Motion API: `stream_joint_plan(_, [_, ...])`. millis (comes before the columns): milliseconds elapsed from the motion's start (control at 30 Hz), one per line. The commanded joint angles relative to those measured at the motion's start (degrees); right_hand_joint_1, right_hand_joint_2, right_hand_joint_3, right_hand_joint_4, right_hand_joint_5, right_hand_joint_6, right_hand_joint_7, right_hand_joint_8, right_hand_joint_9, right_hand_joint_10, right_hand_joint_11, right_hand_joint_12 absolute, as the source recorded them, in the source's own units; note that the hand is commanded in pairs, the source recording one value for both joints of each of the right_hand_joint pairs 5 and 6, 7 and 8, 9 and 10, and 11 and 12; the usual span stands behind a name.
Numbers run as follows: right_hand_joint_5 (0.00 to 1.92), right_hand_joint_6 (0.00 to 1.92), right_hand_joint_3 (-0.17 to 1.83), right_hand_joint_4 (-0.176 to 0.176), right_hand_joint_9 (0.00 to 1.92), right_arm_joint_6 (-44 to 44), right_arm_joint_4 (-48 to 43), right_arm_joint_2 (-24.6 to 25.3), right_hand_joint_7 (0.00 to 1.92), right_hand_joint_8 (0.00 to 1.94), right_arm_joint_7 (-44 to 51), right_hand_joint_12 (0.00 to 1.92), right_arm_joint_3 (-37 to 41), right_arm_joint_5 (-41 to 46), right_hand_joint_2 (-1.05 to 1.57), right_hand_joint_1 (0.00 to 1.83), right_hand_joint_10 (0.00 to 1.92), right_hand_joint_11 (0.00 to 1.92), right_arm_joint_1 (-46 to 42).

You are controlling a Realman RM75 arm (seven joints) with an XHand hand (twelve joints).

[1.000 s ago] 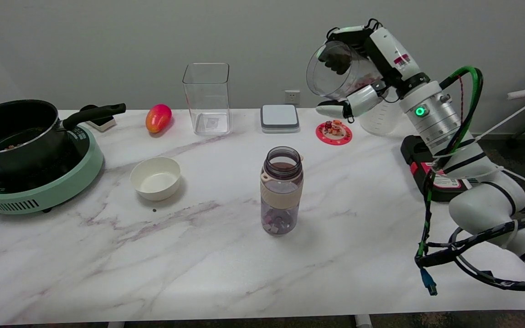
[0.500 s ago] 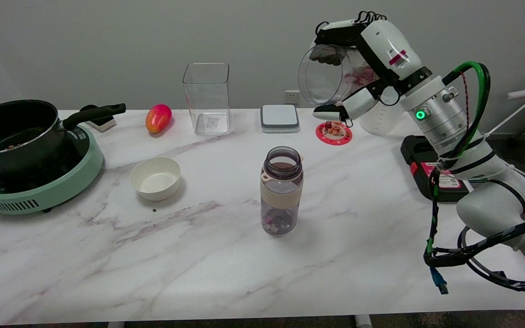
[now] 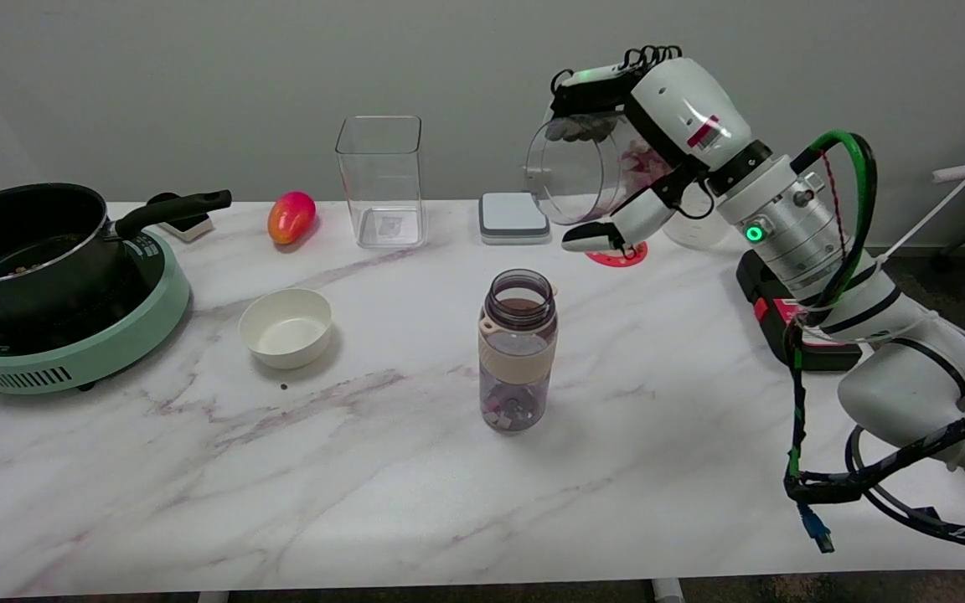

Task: Pour the contents of the measuring cup into the bottle.

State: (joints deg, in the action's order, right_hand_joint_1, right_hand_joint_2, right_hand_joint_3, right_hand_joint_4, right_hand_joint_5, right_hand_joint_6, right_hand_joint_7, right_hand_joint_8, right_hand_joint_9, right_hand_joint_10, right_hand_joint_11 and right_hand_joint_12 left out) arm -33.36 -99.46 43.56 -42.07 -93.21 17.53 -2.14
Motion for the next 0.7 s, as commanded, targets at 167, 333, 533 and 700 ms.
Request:
stream_joint_plan(167, [1.57,1.57,0.46,0.000,1.47,-0.30,2.16,-0.75,1.58,1.58,2.91,1.26,-1.56,-3.92,1.17,1.37,1.47,1.26,-0.36])
stream_joint_plan(333, [1.61,1.61,0.39,0.000,1.50,-1.51,3.53,-0.75,1.60,1.60,2.91,1.28,-1.24,-6.13,1.27,1.33,1.50,1.28,-0.36])
stream_joint_plan(533, [1.64,1.64,0.34,0.000,1.52,-2.37,4.28,-0.75,1.62,1.62,2.91,1.30,-1.75,-6.95,1.35,1.30,1.52,1.30,-0.37])
stream_joint_plan(700, [1.66,1.66,0.31,0.000,1.53,-2.88,4.92,-0.75,1.63,1.63,2.91,1.31,-1.75,-7.99,1.41,1.27,1.53,1.31,-0.36])
